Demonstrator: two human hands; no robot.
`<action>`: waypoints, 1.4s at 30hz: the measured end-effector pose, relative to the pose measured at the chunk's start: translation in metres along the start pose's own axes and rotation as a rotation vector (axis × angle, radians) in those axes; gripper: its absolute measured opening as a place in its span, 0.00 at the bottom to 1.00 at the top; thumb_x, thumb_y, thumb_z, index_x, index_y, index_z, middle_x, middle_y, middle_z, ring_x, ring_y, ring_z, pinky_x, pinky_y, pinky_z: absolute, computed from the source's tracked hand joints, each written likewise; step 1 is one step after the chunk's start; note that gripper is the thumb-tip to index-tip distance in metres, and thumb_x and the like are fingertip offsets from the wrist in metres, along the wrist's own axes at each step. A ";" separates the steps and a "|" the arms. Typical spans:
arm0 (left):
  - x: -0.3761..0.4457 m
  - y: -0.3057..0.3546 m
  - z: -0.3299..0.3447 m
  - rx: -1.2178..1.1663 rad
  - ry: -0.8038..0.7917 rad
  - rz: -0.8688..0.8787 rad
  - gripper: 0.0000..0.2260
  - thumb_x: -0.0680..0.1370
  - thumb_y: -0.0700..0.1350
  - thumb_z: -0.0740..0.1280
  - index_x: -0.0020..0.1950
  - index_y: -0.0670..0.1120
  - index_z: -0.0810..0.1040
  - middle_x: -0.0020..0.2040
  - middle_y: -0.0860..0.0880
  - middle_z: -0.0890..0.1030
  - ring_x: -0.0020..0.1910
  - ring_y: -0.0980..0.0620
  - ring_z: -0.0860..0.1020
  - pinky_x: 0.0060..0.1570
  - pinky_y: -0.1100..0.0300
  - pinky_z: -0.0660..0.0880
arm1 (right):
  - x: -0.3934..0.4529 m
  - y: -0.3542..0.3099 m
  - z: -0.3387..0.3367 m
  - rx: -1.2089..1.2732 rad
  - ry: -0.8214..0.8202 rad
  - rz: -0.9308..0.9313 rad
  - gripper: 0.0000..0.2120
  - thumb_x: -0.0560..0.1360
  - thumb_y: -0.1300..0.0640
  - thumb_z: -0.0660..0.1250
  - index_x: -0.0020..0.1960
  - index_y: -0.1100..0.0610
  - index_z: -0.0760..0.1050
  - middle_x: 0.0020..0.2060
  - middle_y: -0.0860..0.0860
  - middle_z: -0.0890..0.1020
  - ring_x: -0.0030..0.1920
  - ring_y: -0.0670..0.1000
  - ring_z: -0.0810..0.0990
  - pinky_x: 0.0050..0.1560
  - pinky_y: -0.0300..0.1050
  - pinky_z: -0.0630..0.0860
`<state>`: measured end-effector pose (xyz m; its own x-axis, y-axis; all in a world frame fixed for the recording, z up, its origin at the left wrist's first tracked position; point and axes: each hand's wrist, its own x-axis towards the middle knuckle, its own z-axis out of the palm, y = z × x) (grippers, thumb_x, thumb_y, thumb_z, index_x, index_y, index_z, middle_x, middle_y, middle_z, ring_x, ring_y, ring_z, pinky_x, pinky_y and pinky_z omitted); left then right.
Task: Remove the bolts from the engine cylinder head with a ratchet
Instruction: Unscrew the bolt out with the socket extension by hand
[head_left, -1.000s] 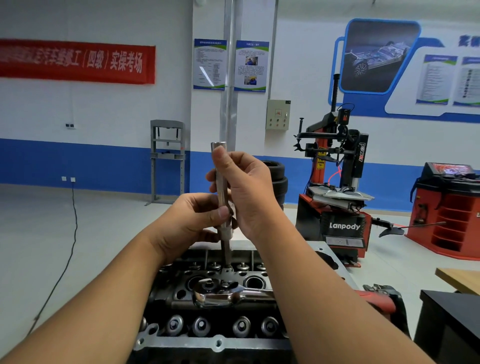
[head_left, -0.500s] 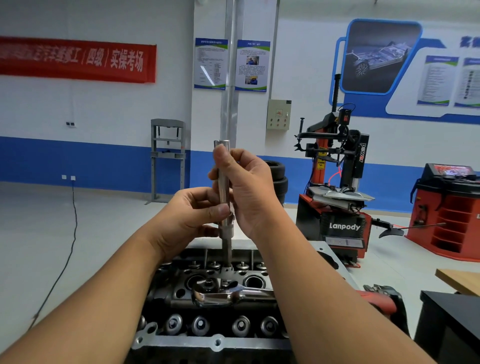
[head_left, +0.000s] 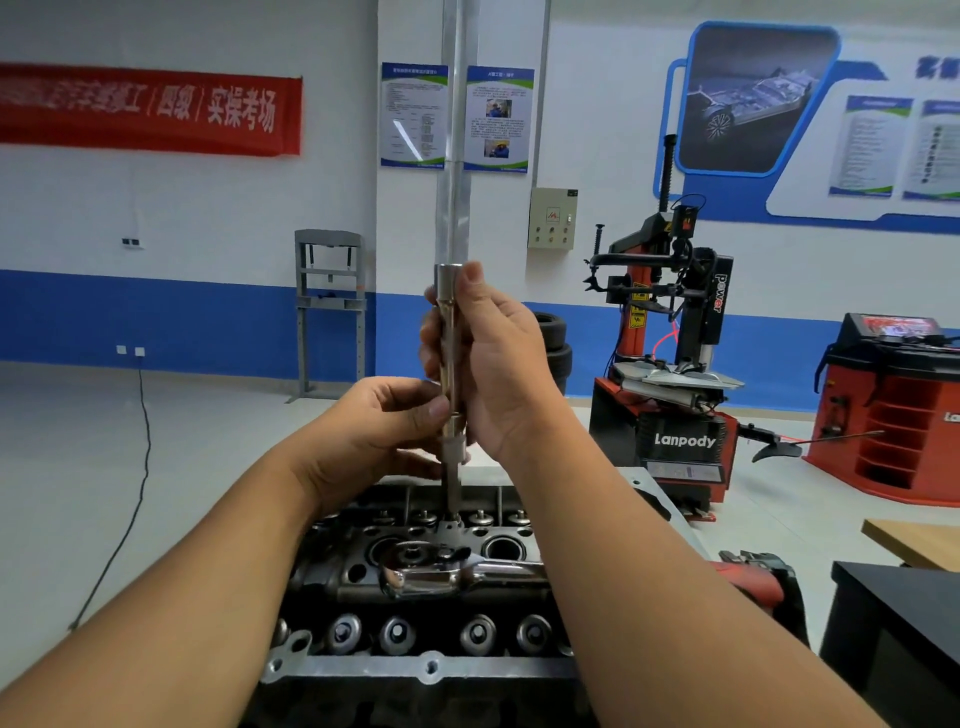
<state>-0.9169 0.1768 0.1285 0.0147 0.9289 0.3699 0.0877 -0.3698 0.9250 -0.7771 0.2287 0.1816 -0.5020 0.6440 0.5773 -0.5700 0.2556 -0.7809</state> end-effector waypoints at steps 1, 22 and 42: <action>-0.001 0.001 0.001 -0.034 -0.037 -0.017 0.25 0.72 0.54 0.78 0.61 0.38 0.83 0.52 0.38 0.85 0.52 0.38 0.85 0.54 0.42 0.83 | 0.001 0.000 0.000 0.023 -0.003 0.013 0.20 0.83 0.43 0.62 0.49 0.59 0.78 0.32 0.52 0.80 0.28 0.51 0.74 0.30 0.43 0.72; -0.001 -0.003 -0.003 0.015 -0.064 -0.017 0.21 0.71 0.43 0.80 0.63 0.42 0.83 0.60 0.38 0.84 0.58 0.42 0.84 0.54 0.47 0.82 | 0.005 0.004 -0.007 0.158 -0.005 0.020 0.26 0.67 0.35 0.76 0.45 0.56 0.73 0.32 0.51 0.79 0.24 0.50 0.70 0.28 0.41 0.69; -0.005 0.003 0.002 0.037 -0.121 -0.094 0.18 0.77 0.42 0.72 0.65 0.38 0.81 0.58 0.36 0.85 0.60 0.37 0.83 0.63 0.37 0.79 | 0.003 0.005 -0.003 0.101 -0.031 0.012 0.19 0.75 0.42 0.71 0.45 0.59 0.79 0.33 0.52 0.79 0.25 0.51 0.71 0.26 0.41 0.70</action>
<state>-0.9150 0.1710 0.1294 0.1243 0.9557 0.2670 0.1307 -0.2825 0.9503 -0.7801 0.2343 0.1786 -0.5283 0.6238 0.5760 -0.6252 0.1731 -0.7610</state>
